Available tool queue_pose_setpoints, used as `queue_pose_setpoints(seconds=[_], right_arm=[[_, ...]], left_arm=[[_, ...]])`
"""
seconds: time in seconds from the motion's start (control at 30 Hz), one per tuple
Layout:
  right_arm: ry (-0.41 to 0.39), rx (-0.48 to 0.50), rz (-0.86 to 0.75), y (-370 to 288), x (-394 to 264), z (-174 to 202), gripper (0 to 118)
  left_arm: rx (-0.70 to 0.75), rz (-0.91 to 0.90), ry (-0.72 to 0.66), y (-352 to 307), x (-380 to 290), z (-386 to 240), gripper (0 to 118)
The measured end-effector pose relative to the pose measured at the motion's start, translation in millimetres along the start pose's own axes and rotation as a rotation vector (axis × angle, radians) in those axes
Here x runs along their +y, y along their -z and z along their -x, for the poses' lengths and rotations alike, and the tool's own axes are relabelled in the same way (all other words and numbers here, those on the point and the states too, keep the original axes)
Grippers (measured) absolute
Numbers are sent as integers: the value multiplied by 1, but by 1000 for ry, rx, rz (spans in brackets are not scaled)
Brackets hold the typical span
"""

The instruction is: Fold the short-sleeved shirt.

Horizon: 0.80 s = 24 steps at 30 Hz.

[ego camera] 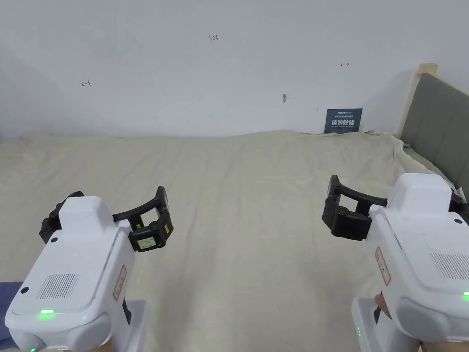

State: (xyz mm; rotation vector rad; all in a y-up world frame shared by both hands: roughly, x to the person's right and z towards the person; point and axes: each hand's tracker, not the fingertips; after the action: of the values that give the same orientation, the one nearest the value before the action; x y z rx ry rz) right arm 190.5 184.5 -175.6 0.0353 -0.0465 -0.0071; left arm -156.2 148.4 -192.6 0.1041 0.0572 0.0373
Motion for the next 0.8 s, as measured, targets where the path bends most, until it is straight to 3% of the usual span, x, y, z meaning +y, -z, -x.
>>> queue_pose_setpoints(seconds=[0.8], right_arm=[[11, -6, 3, 0, -1, -1, 118]], left_arm=[[6, 5, 0, -5, -4, 5, 118]])
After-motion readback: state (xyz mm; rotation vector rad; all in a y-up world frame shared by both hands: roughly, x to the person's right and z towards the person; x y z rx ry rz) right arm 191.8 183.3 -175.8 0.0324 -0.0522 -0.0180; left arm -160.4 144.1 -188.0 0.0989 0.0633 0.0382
